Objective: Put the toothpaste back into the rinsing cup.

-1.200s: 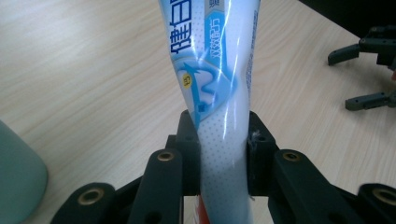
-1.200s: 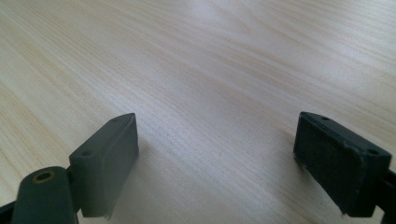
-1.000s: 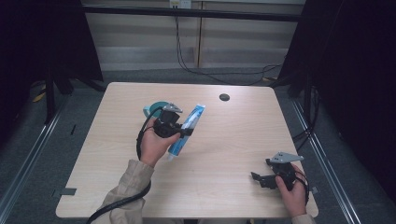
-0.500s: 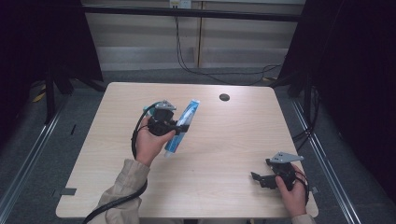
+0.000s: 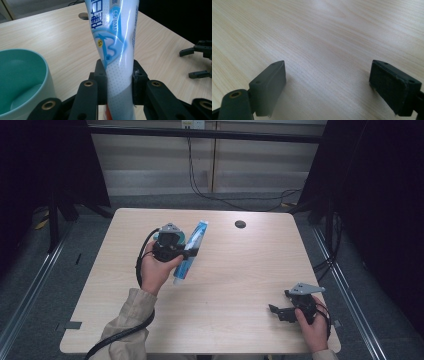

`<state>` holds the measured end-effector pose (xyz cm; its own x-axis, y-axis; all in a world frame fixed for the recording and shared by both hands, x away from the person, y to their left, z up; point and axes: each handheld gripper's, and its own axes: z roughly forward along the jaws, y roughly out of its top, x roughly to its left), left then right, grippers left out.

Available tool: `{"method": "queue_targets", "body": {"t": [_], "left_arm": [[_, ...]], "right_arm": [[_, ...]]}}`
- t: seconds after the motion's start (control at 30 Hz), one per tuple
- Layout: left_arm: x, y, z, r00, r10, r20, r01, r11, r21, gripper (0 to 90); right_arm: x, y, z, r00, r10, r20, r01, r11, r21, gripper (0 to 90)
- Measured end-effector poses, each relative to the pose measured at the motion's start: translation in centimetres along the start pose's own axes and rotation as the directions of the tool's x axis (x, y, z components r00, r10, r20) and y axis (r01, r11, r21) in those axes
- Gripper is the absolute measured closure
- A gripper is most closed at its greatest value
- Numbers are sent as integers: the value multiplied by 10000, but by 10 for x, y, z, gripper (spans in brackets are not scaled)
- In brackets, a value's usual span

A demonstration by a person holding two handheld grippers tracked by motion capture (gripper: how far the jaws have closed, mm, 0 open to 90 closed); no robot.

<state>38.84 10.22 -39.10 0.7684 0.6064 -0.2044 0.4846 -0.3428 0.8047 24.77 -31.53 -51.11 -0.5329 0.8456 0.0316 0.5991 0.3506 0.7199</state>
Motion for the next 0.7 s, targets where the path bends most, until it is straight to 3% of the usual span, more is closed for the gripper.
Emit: {"method": "queue_targets", "body": {"t": [0.43,0.7], "left_arm": [[9,1,-6,9994,3,-333,-10,9998,-210,726],[13,2,-8,9996,-12,-299,3,9995,-318,725]], "right_arm": [[0,0,0,10000,0,9,0,10000,-1,135],[0,0,0,10000,1,-1,-1,10000,-1,135]]}}
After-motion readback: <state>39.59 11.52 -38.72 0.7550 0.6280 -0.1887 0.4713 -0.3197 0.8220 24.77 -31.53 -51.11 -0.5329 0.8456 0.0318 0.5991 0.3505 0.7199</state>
